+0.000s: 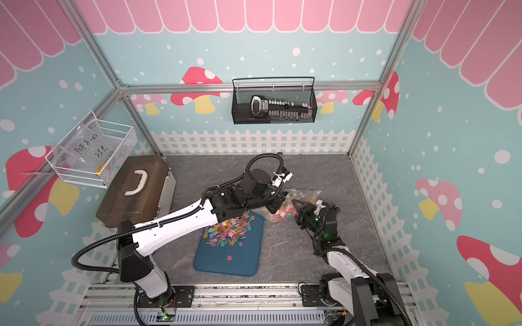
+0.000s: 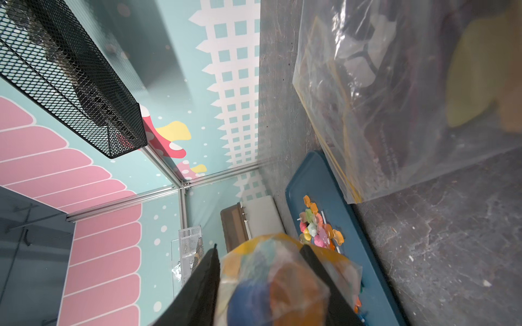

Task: Pour candies out of the ziploc bag
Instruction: Place the ziploc bag at the center of the board.

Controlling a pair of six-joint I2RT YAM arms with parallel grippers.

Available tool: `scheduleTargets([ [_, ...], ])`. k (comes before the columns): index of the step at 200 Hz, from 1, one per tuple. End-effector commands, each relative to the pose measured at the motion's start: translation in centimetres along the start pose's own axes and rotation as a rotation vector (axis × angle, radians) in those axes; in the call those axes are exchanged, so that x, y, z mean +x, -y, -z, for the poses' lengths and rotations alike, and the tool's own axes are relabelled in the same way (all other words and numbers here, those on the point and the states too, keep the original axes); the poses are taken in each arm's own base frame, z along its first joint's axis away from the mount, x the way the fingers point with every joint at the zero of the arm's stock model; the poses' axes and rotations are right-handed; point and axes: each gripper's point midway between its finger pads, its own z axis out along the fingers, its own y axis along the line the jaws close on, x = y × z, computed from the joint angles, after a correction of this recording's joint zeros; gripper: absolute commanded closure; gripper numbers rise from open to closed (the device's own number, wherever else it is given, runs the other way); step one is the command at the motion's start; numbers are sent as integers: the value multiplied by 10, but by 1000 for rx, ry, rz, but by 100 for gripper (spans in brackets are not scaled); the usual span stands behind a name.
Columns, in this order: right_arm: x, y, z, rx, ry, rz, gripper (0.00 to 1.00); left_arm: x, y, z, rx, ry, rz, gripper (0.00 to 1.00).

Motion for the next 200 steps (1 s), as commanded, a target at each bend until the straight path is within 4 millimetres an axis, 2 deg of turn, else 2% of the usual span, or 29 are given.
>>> scheduleTargets([
  [1,-1,-22,2,-73,3,23,63,-30,4,9,1,93,-8,100],
  [56,0,-24,6,-73,7,76,87,-23,4,4,0,79,-6,100],
  [108,2,-30,16,-28,24,184,91,-15,5,-1,7,68,7,100],
  [148,4,-30,36,84,47,348,92,0,11,-9,39,54,49,100],
  [200,11,-5,55,185,36,424,92,34,28,-26,93,18,98,100],
])
